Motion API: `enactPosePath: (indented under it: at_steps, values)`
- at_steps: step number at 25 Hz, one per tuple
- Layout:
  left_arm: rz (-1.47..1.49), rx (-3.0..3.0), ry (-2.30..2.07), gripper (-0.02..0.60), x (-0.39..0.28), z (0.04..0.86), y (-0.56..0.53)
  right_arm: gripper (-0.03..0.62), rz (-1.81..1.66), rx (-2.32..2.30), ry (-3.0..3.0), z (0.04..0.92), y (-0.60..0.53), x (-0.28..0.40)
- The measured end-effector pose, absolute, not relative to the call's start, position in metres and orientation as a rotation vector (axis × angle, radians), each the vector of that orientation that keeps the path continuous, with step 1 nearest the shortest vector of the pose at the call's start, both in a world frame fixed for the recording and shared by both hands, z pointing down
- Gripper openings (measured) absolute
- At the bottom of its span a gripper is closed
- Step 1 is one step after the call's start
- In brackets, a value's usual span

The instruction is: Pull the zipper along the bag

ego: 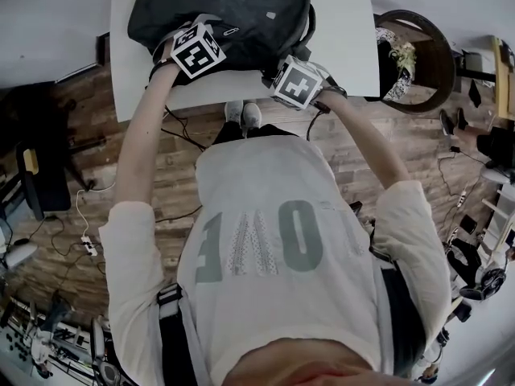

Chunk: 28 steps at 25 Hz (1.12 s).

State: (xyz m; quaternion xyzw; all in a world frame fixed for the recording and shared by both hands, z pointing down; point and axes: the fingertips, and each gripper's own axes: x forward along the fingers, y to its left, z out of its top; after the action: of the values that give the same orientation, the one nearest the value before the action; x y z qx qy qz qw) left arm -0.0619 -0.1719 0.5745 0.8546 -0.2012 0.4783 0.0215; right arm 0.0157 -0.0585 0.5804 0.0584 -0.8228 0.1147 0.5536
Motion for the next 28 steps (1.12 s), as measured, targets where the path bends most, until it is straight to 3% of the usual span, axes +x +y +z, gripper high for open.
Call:
enactPosePath:
  at_steps: [7, 17, 20, 28]
  values:
    - [1.580, 2.719, -0.684, 0.232, -0.083, 0.545, -0.170, 0.031, 0.233, 0.189, -1.942, 0.591, -0.068, 0.023]
    - [2.241, 2.631, -0.106, 0.232, -0.219, 0.551, -0.127, 0.031, 0.401, 0.395, -1.905, 0.600, -0.067, 0.016]
    - [2.152, 2.690, -0.192, 0.195, -0.224, 0.559, -0.135, 0.031, 0.440, 0.491, -1.897, 0.601, -0.072, 0.010]
    - [1.962, 2.614, -0.270, 0.172, -0.210, 0.559, -0.128, 0.031, 0.427, 0.578, -1.893, 0.604, -0.084, 0.024]
